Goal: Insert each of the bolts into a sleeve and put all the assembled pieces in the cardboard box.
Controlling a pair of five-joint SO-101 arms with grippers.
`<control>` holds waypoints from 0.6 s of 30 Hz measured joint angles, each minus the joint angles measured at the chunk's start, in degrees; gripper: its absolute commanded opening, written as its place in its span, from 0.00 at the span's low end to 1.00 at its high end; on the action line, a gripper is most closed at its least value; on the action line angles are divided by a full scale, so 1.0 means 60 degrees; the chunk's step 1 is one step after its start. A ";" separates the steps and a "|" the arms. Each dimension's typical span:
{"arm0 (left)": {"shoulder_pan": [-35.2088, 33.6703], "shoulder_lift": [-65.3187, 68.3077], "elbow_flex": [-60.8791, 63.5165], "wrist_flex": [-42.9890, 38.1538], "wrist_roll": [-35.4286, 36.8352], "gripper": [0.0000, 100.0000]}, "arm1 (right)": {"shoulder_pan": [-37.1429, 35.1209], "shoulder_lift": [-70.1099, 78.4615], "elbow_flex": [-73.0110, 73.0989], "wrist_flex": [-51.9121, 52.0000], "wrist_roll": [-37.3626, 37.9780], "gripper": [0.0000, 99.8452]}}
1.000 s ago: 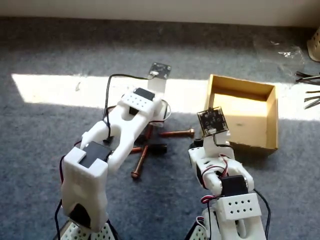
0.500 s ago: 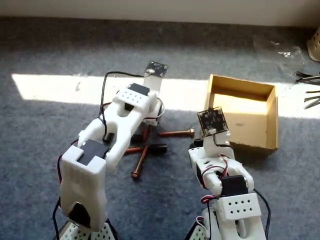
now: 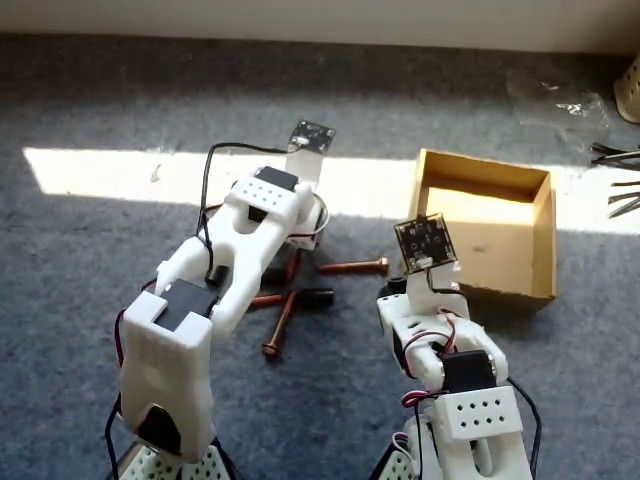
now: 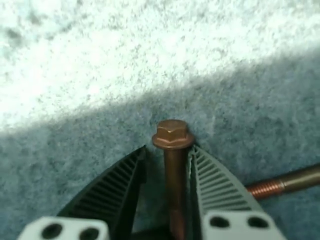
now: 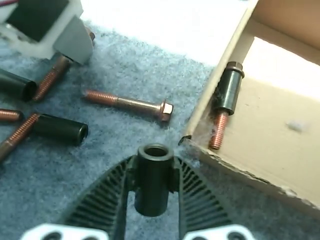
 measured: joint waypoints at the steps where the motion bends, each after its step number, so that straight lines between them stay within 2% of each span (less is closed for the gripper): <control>1: 0.0000 0.0000 0.0000 -0.0015 0.0000 0.14 | 0.0000 0.0000 0.0000 0.0000 0.0000 0.01; 9: 0.0000 0.0000 0.0000 -0.0015 0.0000 0.14 | 0.0000 0.0000 0.0000 0.0000 0.0000 0.01; 15: 0.0205 0.0000 0.0000 -0.0044 -0.0059 0.03 | 0.0000 0.0000 0.0000 0.0000 0.0000 0.01; 18: 0.0322 0.0000 0.0000 -0.0117 -0.0659 0.01 | 0.0000 0.0000 0.0000 0.0000 0.0000 0.01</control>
